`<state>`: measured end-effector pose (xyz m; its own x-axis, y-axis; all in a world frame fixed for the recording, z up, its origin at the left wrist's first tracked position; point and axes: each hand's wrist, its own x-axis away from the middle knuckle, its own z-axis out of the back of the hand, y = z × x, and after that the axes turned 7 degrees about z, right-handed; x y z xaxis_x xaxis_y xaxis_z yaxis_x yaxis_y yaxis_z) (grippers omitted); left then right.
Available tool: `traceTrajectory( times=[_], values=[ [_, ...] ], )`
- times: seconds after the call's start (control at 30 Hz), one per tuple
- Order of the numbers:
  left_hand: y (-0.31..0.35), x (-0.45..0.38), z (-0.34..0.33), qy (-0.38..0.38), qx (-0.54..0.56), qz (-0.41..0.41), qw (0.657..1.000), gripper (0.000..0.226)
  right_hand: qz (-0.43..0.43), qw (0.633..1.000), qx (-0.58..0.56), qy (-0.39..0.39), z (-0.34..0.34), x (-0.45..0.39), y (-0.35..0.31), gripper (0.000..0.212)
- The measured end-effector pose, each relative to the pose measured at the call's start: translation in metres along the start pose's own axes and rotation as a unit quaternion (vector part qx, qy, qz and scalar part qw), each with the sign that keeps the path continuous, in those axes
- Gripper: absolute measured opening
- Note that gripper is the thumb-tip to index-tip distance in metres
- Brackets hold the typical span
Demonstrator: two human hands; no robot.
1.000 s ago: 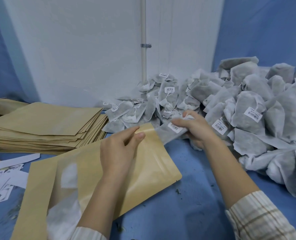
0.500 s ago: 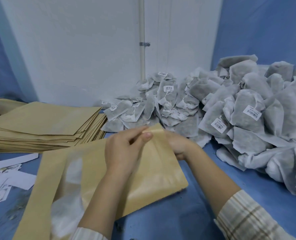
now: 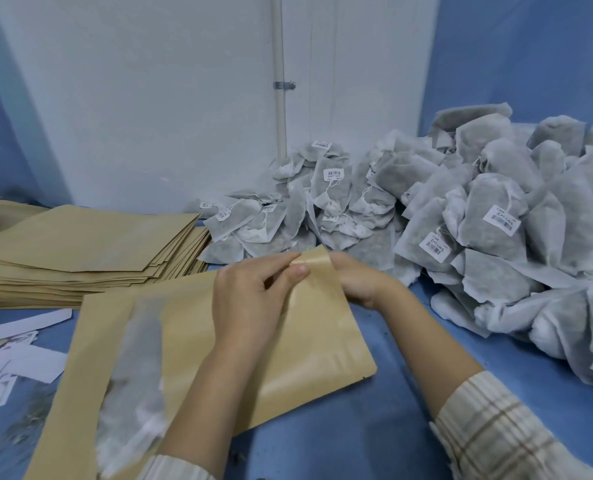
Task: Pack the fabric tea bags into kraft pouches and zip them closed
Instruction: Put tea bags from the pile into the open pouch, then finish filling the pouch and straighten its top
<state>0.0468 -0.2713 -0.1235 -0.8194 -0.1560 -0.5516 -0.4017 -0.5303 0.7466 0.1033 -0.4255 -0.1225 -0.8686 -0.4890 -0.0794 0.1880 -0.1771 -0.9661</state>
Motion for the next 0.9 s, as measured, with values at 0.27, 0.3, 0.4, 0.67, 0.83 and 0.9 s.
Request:
traceTrajectory(
  times=[0.27, 0.3, 0.4, 0.67, 0.83, 0.9],
  values=[
    [-0.004, -0.001, 0.003, 0.025, -0.022, 0.013, 0.999, 0.020, 0.027, 0.948, 0.187, 0.257, 0.036, 0.003, 0.021, 0.019],
    [-0.003, -0.002, 0.004, 0.030, -0.018, 0.014, 0.999, 0.019, 0.016, 0.976, 0.091, 0.199, 0.030, 0.006, 0.014, 0.023],
    [-0.002, -0.005, 0.012, 0.050, -0.018, 0.026, 0.998, 0.018, 0.028, 0.994, -0.045, 0.093, 0.013, 0.012, -0.001, 0.027],
    [0.050, -0.004, 0.057, -0.076, 0.100, 0.029, 0.992, 0.024, 0.096, 0.956, 0.124, 0.248, -0.031, 0.027, -0.057, 0.026],
    [0.072, 0.003, 0.103, -0.098, 0.045, 0.005, 0.994, 0.021, 0.113, 0.949, 0.048, 0.292, -0.061, 0.042, -0.098, 0.023],
    [0.079, 0.011, 0.122, -0.081, 0.041, 0.003, 0.996, 0.021, 0.127, 0.949, 0.026, 0.287, -0.080, 0.045, -0.111, 0.024]
  ],
)
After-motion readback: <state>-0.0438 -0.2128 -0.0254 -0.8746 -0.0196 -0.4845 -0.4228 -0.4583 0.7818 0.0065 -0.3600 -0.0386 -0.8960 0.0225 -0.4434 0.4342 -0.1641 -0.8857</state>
